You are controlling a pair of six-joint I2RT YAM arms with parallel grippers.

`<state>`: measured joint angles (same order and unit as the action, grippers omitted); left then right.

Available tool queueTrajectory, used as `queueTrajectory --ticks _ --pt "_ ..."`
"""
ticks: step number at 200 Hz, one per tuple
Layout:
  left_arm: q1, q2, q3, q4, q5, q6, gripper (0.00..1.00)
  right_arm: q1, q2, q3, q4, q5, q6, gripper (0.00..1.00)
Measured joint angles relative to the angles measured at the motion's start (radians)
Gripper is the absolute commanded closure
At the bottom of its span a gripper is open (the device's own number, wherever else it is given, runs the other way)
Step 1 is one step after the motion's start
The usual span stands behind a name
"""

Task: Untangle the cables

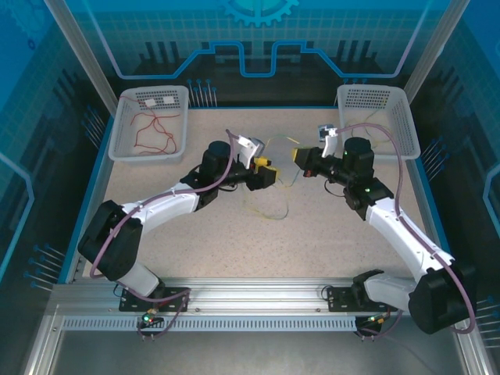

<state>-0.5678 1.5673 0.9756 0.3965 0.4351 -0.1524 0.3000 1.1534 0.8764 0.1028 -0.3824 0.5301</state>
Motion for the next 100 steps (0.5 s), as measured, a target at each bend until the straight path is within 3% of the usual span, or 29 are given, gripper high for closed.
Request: queueTrajectory --ticks 7,42,100 --pt "0.000 -0.002 0.000 0.000 -0.003 -0.003 0.01 -0.002 -0.002 0.003 -0.010 0.021 0.006 1.00" --pt "0.000 -0.061 -0.009 0.016 -0.024 -0.026 0.01 -0.041 -0.004 0.005 -0.047 0.097 0.047 1.00" --pt "0.000 -0.330 -0.116 0.063 -0.159 -0.027 0.01 -0.180 -0.018 0.005 -0.079 0.194 0.120 1.00"
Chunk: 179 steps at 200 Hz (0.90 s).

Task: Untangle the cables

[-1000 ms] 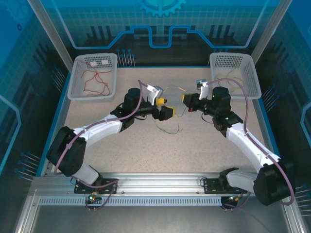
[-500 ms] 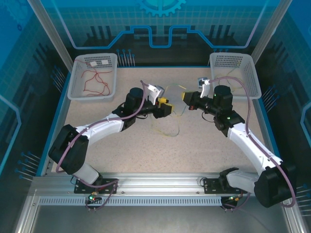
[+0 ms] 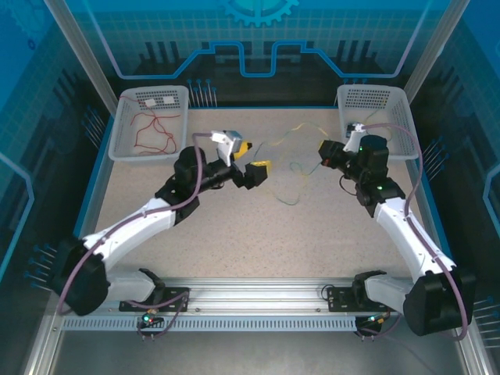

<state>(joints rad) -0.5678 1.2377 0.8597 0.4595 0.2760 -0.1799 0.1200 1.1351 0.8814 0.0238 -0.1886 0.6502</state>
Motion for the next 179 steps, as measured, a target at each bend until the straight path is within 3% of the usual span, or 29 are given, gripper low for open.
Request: queueTrajectory --ticks 88,138,179 --pt "0.000 -0.124 -0.107 -0.016 -0.057 0.005 0.01 -0.224 0.000 0.046 0.077 0.080 0.104 1.00" --pt "0.000 -0.139 -0.143 -0.036 -0.064 0.006 0.01 -0.351 0.039 0.046 0.245 0.180 0.154 1.00" --pt "0.000 -0.140 -0.145 -0.043 -0.065 0.006 0.01 -0.438 0.158 0.037 0.418 0.254 0.185 1.00"
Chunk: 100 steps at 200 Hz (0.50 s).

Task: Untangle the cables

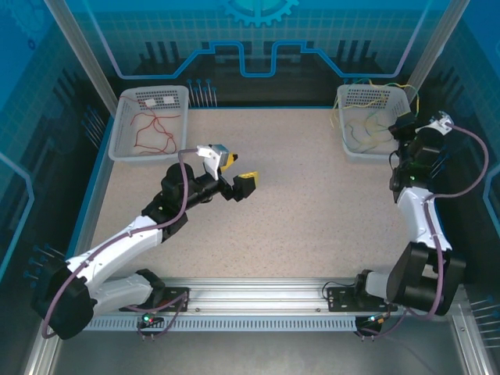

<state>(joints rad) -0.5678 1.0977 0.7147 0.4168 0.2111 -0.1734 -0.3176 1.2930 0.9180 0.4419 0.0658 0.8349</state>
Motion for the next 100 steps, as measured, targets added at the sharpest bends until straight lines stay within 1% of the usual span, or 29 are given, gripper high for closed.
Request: queueTrajectory --ticks 27,52,100 --pt "0.000 0.000 -0.006 0.000 -0.006 0.000 0.01 -0.044 0.080 0.000 0.067 0.036 0.026 1.00" --pt "0.000 0.001 -0.012 -0.001 -0.006 0.000 0.01 -0.049 0.130 0.002 0.117 0.074 0.029 1.00" --pt "0.000 0.012 -0.012 0.000 -0.006 -0.001 0.01 -0.050 0.247 0.061 0.140 0.117 0.018 1.00"
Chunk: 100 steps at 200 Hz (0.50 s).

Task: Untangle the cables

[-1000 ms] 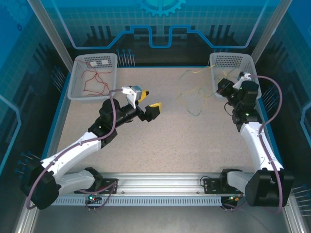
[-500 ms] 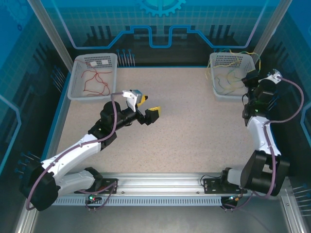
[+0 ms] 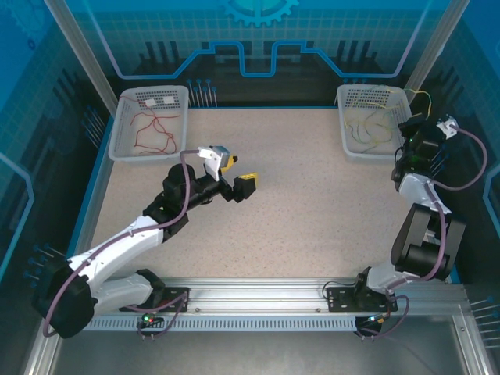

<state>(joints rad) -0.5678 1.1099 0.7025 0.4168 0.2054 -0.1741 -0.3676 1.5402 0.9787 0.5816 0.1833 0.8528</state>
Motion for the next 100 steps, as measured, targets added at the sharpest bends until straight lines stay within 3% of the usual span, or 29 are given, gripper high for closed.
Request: queueTrajectory --ticks 66,100 --pt "0.000 0.023 0.000 0.000 0.000 0.000 0.01 0.000 0.157 0.027 -0.014 0.027 -0.004 1.00" --pt "0.000 0.037 0.000 0.000 0.000 0.000 0.01 0.000 0.216 0.068 -0.072 0.022 -0.004 0.83"
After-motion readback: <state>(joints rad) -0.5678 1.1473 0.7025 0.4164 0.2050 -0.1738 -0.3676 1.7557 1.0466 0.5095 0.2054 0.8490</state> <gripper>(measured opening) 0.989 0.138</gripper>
